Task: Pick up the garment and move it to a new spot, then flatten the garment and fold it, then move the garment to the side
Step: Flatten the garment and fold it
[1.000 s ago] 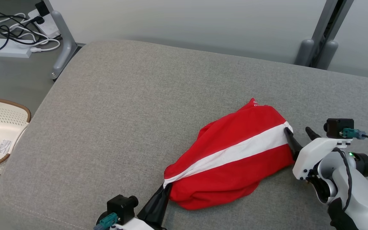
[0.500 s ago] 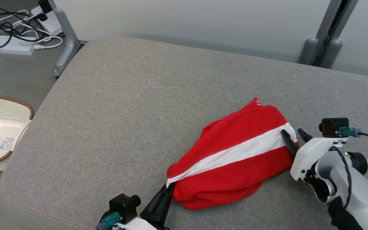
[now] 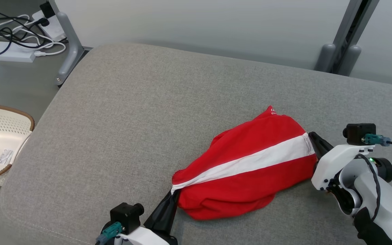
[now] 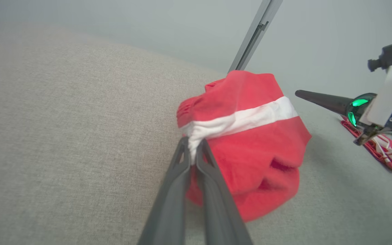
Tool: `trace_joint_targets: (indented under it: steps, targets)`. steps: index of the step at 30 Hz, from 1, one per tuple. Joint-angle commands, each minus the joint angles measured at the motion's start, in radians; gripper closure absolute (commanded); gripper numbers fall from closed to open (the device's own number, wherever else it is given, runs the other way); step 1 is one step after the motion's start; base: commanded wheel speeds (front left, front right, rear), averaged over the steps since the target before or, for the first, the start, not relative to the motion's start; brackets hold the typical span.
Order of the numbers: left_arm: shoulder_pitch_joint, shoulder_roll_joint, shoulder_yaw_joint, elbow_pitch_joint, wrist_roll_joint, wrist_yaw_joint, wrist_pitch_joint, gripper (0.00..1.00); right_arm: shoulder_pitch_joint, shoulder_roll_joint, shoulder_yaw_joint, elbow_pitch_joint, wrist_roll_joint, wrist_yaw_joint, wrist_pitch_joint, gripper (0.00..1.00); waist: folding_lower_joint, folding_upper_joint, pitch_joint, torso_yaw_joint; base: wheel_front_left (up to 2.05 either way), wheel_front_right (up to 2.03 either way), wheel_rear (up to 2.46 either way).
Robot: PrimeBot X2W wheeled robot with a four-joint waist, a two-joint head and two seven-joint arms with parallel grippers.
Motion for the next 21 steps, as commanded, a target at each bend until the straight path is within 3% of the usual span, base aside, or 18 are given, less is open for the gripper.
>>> trace_joint_targets:
  steps: [1,11,17,21]
  targets:
    - [-0.007,0.004,0.008,-0.005,0.006,0.005,-0.003,1.00,-0.010,-0.014,0.003,-0.006,0.010,0.000,-0.011,1.00,0.0000,0.0000,-0.007,-0.005,0.00,0.00,0.00]
    - [0.024,0.004,0.036,-0.028,0.017,0.012,-0.003,1.00,-0.006,-0.064,0.022,-0.050,0.038,0.000,-0.118,1.00,0.0000,0.0000,-0.061,-0.037,0.00,0.00,0.00]
    - [0.052,0.004,0.059,-0.041,0.027,0.018,-0.003,1.00,0.052,-0.076,-0.062,-0.118,-0.032,0.000,-0.162,1.00,0.0000,0.0000,-0.096,-0.081,0.00,0.00,0.00]
    - [0.064,0.004,0.071,-0.045,0.031,0.020,-0.003,1.00,0.129,-0.068,-0.186,-0.233,-0.142,0.000,-0.161,1.00,0.0000,0.0000,-0.106,-0.112,0.00,0.00,0.00]
